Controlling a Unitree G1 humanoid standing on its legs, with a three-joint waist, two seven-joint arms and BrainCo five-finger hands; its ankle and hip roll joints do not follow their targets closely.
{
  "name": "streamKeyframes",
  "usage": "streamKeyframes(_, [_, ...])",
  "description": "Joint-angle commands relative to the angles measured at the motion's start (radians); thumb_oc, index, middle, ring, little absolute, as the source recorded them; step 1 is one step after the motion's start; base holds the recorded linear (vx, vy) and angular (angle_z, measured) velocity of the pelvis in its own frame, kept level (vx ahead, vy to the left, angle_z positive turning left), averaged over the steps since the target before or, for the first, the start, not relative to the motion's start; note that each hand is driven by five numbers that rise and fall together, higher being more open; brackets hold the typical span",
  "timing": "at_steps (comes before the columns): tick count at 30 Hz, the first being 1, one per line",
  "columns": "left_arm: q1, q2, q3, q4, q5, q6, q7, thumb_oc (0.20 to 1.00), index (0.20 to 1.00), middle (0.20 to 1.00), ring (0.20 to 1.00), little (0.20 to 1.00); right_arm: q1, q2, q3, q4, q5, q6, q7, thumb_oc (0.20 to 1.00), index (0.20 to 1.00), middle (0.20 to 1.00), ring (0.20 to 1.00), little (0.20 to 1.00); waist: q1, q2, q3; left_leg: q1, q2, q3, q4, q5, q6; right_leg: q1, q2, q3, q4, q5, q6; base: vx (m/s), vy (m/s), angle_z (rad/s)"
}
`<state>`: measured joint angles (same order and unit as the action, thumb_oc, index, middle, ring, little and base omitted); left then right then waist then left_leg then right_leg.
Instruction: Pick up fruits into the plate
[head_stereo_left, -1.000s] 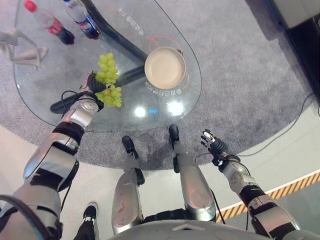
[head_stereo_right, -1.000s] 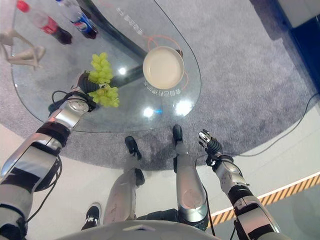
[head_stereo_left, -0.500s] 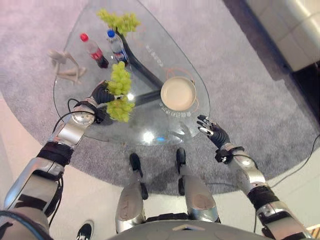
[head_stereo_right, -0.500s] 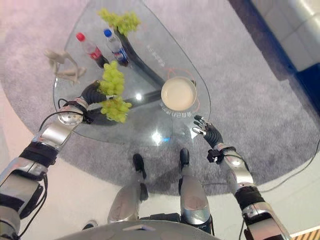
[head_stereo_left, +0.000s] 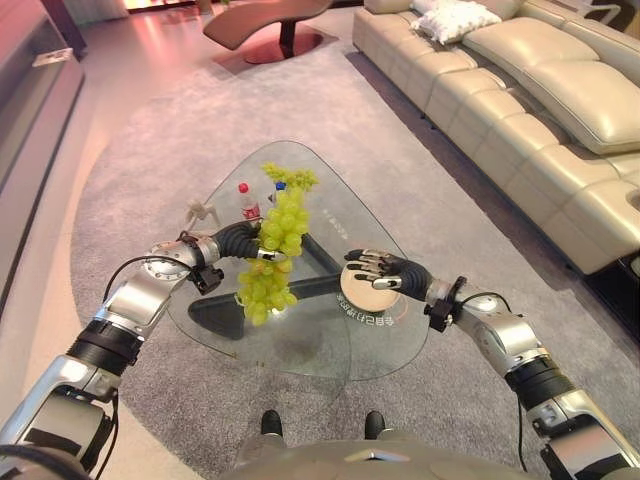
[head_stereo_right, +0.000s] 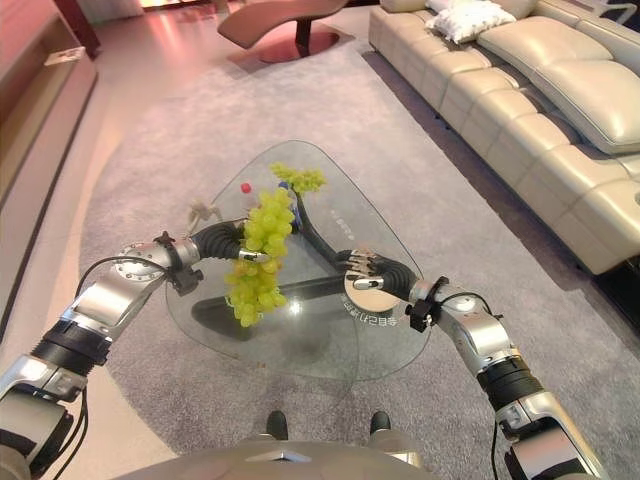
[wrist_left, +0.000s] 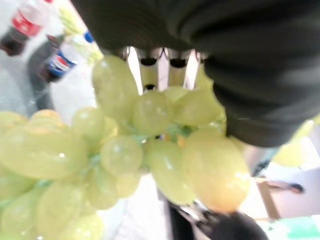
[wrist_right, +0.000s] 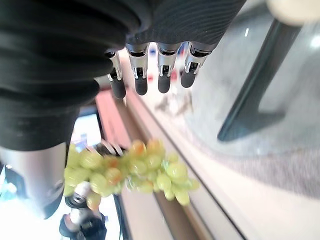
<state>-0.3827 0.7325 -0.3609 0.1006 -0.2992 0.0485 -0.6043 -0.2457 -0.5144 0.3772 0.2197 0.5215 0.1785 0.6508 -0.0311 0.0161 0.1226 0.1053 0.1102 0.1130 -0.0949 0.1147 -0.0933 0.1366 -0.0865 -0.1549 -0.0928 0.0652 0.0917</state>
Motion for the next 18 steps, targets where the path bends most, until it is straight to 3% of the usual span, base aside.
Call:
streamKeyframes(1, [-0.038, -0.034, -0.029, -0.052, -0.124, -0.015, -0.046, 0.2, 0.2, 0.2, 0.2, 0.2, -0.046, 0.041, 0.043, -0.054, 0.059, 0.001, 0.027, 1.0, 1.0, 1.0, 1.0, 1.0, 0.009, -0.013, -0.073, 0.059, -0.057, 0.024, 0.008, -0.102, 0.026, 0.025, -0.037, -0.026, 0.007, -0.002, 0.029, 0.06, 0.042, 0.12])
streamKeyframes(9, [-0.04, -0.131, -0.075, -0.159, -0.217, 0.004, -0.047, 0.2, 0.2, 0.2, 0.2, 0.2, -0.008, 0.137, 0.098, -0.063, 0.126, 0.011, 0.021, 1.0, 1.0, 1.0, 1.0, 1.0, 0.012, -0.001, -0.079, 0.082, -0.066, 0.01, 0.008, -0.118, 0.035, 0.053, -0.046, -0.042, 0.005, -0.011, 0.033, 0.03, 0.031, 0.07])
streamKeyframes(18, [-0.06, -0.182, -0.092, -0.205, -0.263, 0.023, -0.027, 0.2, 0.2, 0.2, 0.2, 0.2, 0.013, 0.194, 0.131, -0.039, 0.146, -0.015, 0.004, 1.0, 1.0, 1.0, 1.0, 1.0, 0.008, 0.0, -0.076, 0.091, -0.068, 0.01, 0.008, -0.123, 0.041, 0.056, -0.05, -0.045, 0.005, -0.009, 0.034, 0.0, 0.002, 0.0])
